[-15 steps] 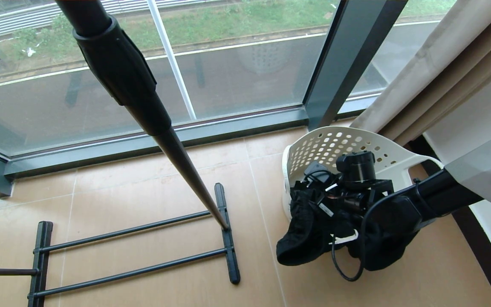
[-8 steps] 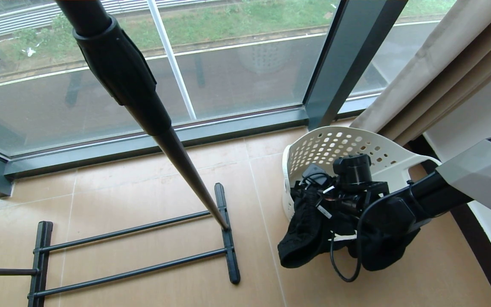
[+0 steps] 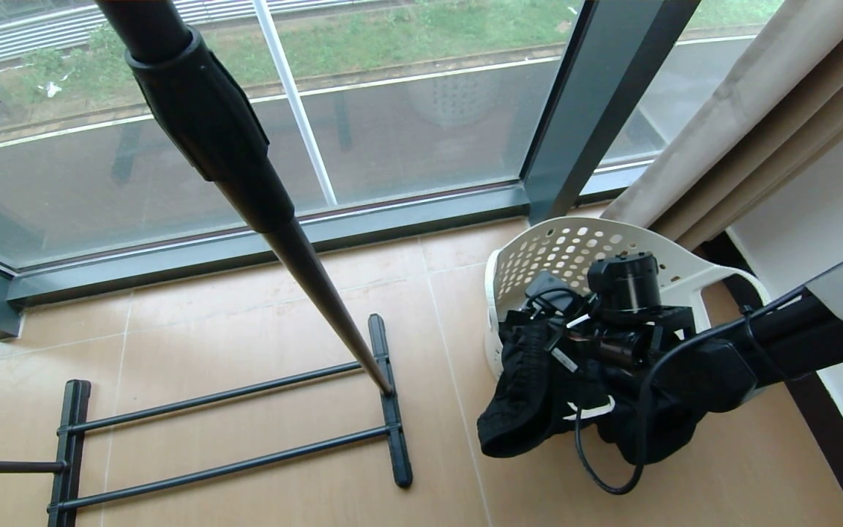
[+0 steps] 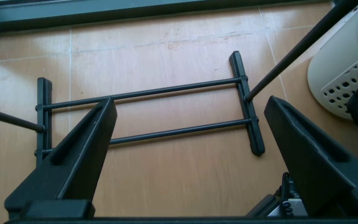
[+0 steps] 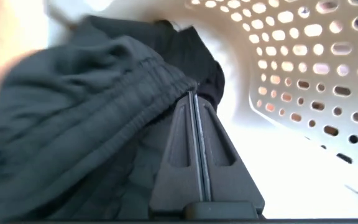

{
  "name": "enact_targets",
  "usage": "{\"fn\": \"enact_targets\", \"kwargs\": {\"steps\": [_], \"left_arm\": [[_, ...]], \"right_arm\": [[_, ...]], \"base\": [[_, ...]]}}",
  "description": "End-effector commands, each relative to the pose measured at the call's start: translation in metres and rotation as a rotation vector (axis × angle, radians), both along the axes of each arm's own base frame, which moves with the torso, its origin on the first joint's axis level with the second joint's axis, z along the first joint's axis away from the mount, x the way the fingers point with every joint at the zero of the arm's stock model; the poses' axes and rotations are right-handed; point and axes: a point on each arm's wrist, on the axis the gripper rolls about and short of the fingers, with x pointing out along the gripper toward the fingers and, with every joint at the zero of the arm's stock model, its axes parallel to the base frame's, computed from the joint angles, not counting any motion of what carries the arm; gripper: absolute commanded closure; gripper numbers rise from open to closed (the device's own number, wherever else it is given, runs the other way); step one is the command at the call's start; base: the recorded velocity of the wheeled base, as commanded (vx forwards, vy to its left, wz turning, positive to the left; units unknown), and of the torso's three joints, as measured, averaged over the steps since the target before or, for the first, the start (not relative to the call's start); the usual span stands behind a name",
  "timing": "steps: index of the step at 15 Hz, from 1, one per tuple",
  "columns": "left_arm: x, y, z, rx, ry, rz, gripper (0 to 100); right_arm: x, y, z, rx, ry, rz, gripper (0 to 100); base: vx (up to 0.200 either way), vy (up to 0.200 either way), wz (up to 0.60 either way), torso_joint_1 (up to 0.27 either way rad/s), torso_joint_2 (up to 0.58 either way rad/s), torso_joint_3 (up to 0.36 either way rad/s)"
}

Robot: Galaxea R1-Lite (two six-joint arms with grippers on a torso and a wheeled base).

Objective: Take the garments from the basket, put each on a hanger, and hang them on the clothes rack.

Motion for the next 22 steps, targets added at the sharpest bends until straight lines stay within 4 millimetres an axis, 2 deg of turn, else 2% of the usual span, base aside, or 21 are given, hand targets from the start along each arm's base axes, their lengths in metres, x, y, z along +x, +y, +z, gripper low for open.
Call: {"fn": "enact_targets", "kwargs": {"steps": [1,5,6,15,18,22], "left_arm": [[0.000,0.000,0.000,0.000,0.001,0.000,0],[0.000,0.000,0.000,0.000,0.001,0.000,0],[0.000,0.000,0.000,0.000,0.001,0.000,0],[0.000,0.000,0.000,0.000,0.001,0.002,0],[0.000,0.000,0.000,0.000,0.001,0.000,0],[0.000,0.000,0.000,0.000,0.001,0.000,0]], "right_arm": [[-0.008,0.002,0.012,0.011,-0.026,0.014,100],[-0.009,0.001,0.005,-0.007,-0.005,0.016,100],[-0.009,0.000,0.005,-0.015,-0.005,0.019,0],[-0.003,-0.007,-0.012,-0.071,0.038,0.003,0],[-0.002,-0.021,-0.001,-0.062,0.012,-0.030,0],[-0.012,-0.019,-0.002,-0.066,0.023,-0.016,0]], "base": [[0.000,0.000,0.00,0.000,0.00,0.000],[0.000,0.000,0.00,0.000,0.00,0.000],[0.000,0.000,0.00,0.000,0.00,0.000],[0.000,0.000,0.00,0.000,0.00,0.000],[0.000,0.000,0.00,0.000,0.00,0.000],[0.000,0.000,0.00,0.000,0.00,0.000]]}}
